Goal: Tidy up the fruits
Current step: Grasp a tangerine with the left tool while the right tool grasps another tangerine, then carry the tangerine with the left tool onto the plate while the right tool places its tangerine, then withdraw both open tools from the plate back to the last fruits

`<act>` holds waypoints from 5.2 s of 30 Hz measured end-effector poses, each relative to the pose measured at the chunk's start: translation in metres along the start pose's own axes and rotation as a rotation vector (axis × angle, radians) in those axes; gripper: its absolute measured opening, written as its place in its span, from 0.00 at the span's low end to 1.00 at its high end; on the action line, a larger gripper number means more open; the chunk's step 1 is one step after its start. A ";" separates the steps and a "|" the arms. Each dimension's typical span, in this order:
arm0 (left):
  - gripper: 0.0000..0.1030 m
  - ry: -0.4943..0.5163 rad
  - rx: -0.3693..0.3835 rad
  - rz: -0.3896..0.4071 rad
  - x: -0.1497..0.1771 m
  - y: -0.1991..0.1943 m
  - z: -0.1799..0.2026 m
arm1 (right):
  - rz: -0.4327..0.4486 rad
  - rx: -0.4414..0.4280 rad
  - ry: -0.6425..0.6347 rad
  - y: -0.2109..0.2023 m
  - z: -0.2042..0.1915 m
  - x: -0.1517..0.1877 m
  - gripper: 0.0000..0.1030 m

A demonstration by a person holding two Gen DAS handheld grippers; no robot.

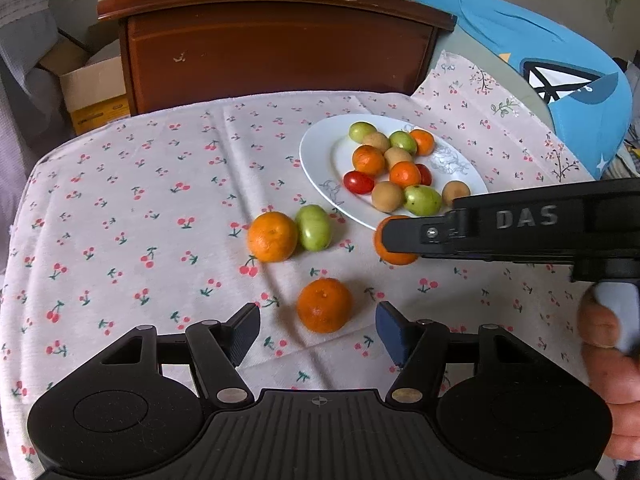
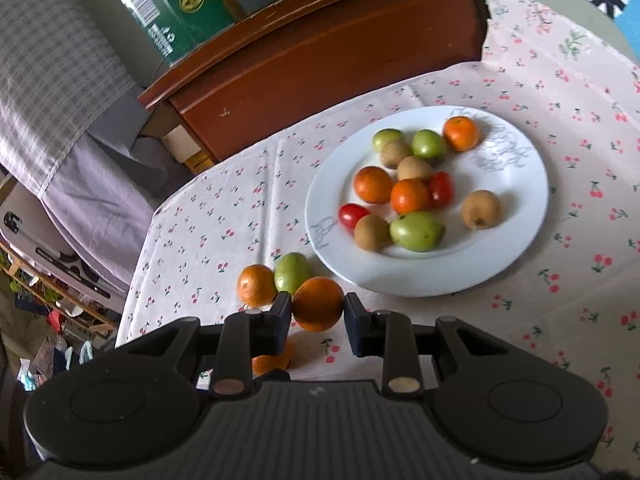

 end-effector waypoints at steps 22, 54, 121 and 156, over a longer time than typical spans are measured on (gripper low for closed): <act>0.28 -0.025 -0.012 0.037 -0.011 -0.005 0.006 | 0.012 -0.002 0.024 -0.014 0.010 0.001 0.28; 0.29 -0.088 0.061 0.112 -0.115 0.007 -0.001 | 0.153 0.090 0.161 -0.056 0.069 -0.079 0.28; 0.70 -0.184 -0.154 0.066 -0.079 -0.039 -0.077 | -0.028 -0.044 -0.186 0.023 -0.025 -0.016 0.31; 0.70 -0.198 -0.107 -0.006 -0.056 -0.017 -0.083 | -0.091 -0.011 -0.228 0.038 -0.022 -0.005 0.24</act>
Point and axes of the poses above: each gripper's, at about its wrist camera, not at the fingertips, and y roughly the way its jaws point, z to its right, x to its underside, the point moved 9 cm from there along y, roughly the way its jaws point, and after that the axes turned 7 degrees about -z, right-handed, at the moved point
